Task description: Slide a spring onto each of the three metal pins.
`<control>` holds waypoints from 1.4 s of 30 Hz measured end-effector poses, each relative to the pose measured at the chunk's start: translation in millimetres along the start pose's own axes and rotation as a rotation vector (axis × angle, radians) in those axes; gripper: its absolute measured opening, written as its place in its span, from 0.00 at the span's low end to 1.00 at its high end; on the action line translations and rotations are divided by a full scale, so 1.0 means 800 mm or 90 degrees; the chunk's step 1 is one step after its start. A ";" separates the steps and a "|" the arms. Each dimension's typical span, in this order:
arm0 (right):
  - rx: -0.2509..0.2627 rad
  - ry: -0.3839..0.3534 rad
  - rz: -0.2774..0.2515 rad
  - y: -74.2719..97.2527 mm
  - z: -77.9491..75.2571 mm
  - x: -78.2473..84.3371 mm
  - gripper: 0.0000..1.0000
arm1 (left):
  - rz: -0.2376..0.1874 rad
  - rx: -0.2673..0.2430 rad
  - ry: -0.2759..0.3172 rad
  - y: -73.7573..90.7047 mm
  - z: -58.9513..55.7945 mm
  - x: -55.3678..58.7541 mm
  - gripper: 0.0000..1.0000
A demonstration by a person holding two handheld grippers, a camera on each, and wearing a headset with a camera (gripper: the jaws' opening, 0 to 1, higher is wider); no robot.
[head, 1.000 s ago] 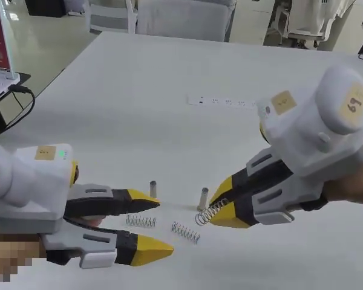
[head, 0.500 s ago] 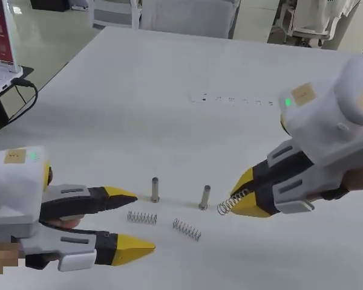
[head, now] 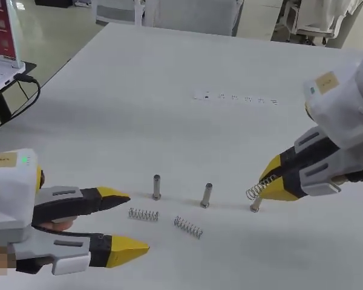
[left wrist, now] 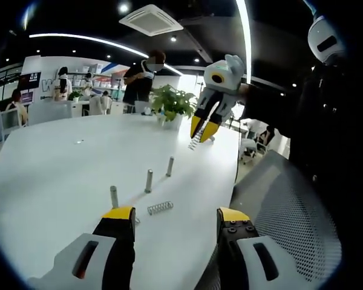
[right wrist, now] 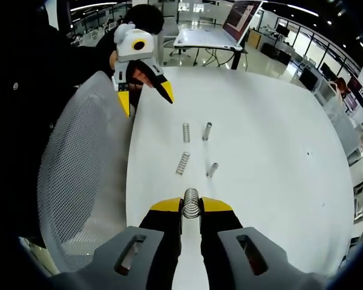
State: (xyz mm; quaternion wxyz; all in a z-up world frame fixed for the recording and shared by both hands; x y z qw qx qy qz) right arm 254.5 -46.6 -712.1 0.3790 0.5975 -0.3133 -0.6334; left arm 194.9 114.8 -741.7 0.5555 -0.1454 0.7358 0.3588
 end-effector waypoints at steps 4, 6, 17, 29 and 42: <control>0.011 -0.008 0.019 0.007 -0.012 0.011 0.08 | -0.003 -0.003 0.000 0.002 -0.001 -0.001 0.49; 0.015 -0.011 0.032 0.009 -0.017 0.017 0.08 | -0.002 -0.005 -0.001 0.002 -0.001 0.000 0.49; 0.014 -0.021 0.080 0.004 -0.038 0.034 0.08 | 0.001 -0.004 -0.009 0.003 -0.008 0.002 0.49; -0.003 -0.025 0.138 -0.013 -0.064 0.051 0.08 | 0.006 -0.006 -0.011 0.004 -0.011 0.006 0.49; -0.021 -0.044 0.158 -0.025 -0.075 0.065 0.09 | 0.004 -0.013 -0.009 0.005 -0.010 0.007 0.49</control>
Point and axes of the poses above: the centre of the closed fingertips' face, and the gripper's own axes: y roughly backward along the fingers, z roughly to its left, x roughly out of its underside, the point moved 1 cm from there along y, roughly backward along the fingers, and after that the axes turned 11 degrees about -x, right-handed, at the moved point
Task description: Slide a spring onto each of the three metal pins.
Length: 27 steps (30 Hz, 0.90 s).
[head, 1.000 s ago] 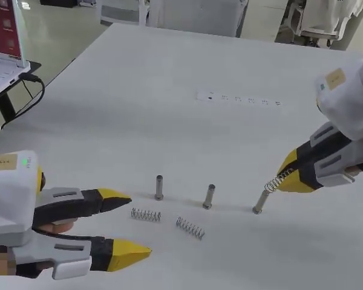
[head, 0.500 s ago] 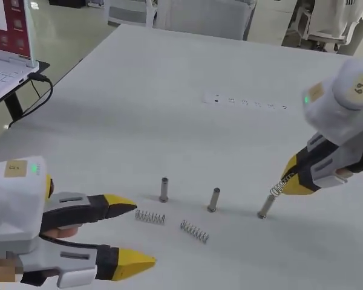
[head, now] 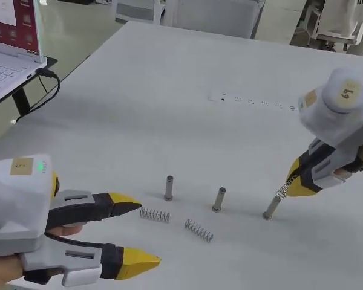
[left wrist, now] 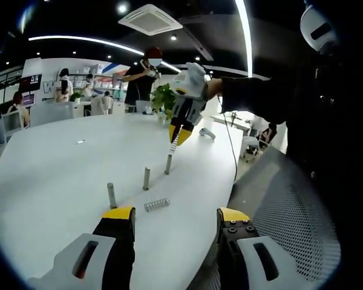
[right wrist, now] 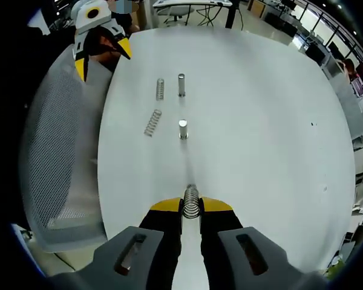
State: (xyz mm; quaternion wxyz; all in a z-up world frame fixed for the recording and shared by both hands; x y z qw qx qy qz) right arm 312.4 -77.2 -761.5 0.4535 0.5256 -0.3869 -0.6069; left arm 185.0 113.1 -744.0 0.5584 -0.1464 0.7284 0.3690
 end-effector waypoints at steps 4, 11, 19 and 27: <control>-0.006 -0.006 0.002 -0.003 0.000 0.002 0.09 | 0.001 -0.001 0.000 0.000 0.000 0.001 0.49; -0.010 -0.008 0.001 -0.006 0.000 0.002 0.09 | 0.002 0.001 0.001 0.000 0.001 0.002 0.48; -0.014 -0.008 0.002 -0.012 -0.003 0.003 0.09 | 0.004 -0.001 0.001 0.000 0.001 0.002 0.48; -0.020 -0.010 0.014 -0.025 -0.004 0.003 0.09 | 0.004 -0.003 0.002 0.001 0.003 0.003 0.48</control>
Point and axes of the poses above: the centre of the closed fingertips' face, and the gripper's own axes: y roughly backward along the fingers, z roughly to its left, x roughly out of its underside, the point moved 1 cm from there along y, roughly backward along the fingers, and after that the axes turned 11 degrees about -x, right-handed, at the moved point
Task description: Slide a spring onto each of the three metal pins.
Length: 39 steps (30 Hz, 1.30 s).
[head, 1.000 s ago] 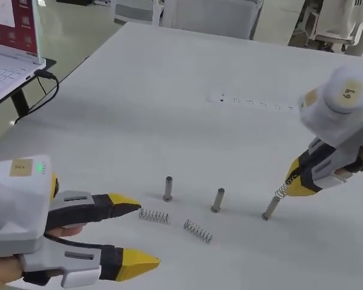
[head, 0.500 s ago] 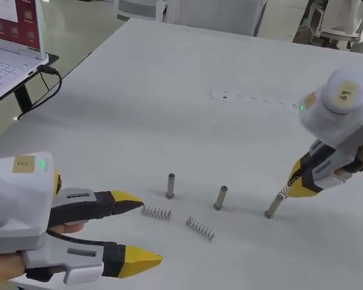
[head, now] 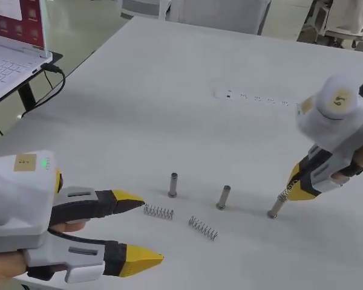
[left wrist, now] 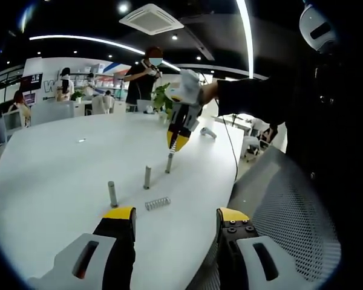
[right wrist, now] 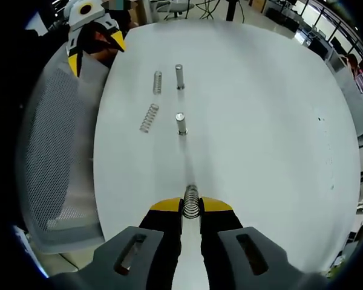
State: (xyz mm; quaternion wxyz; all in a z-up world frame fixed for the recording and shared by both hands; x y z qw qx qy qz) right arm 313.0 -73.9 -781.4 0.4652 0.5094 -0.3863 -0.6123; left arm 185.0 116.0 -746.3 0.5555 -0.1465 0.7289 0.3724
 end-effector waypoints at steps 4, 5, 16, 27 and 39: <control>0.001 -0.001 0.009 -0.008 -0.003 0.001 0.09 | 0.002 0.001 0.000 0.000 0.000 0.001 0.48; 0.002 -0.001 0.011 -0.010 -0.003 0.001 0.09 | 0.001 0.001 0.000 -0.001 0.000 0.001 0.48; -0.004 -0.014 0.026 -0.035 -0.008 0.010 0.09 | 0.003 0.002 -0.003 -0.001 0.000 0.000 0.48; 0.000 -0.023 0.030 -0.048 -0.014 0.017 0.09 | 0.004 0.003 -0.004 -0.002 -0.001 -0.001 0.48; 0.008 -0.020 0.025 -0.053 -0.019 0.016 0.09 | 0.005 0.002 -0.003 0.000 0.000 0.000 0.48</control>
Point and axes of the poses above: the centre of the closed fingertips' face, and the gripper's own axes: y roughly backward along the fingers, z roughly to its left, x roughly out of its underside, the point moved 1 cm from there along y, roughly backward along the fingers, and after that the axes turned 11 degrees about -x, right-handed, at the moved point
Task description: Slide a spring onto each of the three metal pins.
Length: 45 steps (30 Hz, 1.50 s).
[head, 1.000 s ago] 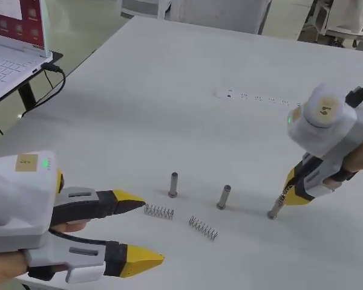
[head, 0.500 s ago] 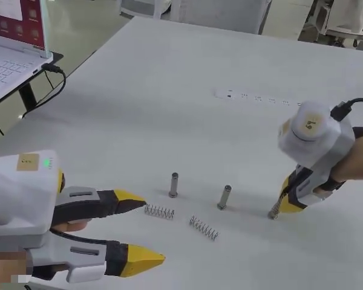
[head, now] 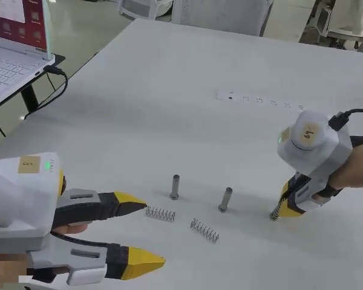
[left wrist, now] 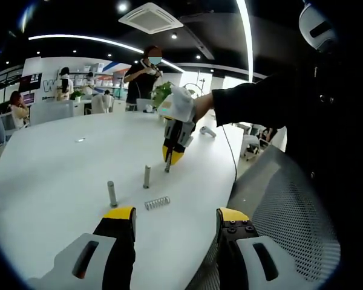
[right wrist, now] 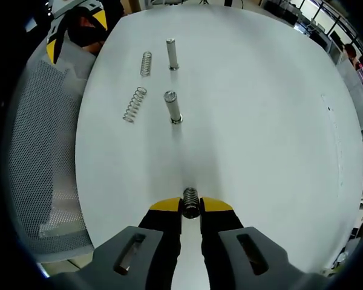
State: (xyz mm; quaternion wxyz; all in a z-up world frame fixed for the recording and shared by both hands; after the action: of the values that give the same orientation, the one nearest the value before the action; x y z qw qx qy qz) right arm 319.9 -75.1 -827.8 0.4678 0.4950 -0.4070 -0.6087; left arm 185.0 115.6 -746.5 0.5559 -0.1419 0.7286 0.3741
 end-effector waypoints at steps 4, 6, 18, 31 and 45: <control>0.003 0.002 -0.002 0.001 0.000 0.000 0.10 | 0.000 0.000 -0.001 0.000 0.000 -0.001 0.48; 0.004 0.003 -0.001 0.000 -0.001 0.002 0.11 | 0.000 0.000 -0.001 0.000 0.000 -0.001 0.48; 0.013 -0.022 -0.028 0.010 0.001 0.014 0.15 | 0.001 0.001 -0.002 0.000 -0.001 -0.001 0.48; 0.010 -0.065 -0.069 0.007 0.032 0.035 0.15 | 0.001 0.002 -0.002 -0.002 -0.001 -0.001 0.48; -0.015 -0.066 -0.115 -0.009 0.080 0.012 0.14 | 0.001 0.010 -0.005 -0.005 -0.005 -0.002 0.48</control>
State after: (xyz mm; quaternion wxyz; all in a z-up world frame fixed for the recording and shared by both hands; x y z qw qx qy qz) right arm 254.6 -80.6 -825.6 0.3952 0.4917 -0.3771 -0.6781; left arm 185.4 109.6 -746.5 0.5594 -0.1351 0.7297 0.3693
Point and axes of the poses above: the centre of the closed fingertips' face, and the gripper's own axes: y roughly backward along the fingers, z roughly to its left, x roughly out of its underside, the point moved 1 cm from there along y, roughly backward along the fingers, and after that the axes turned 11 degrees about -x, right-handed, at the moved point
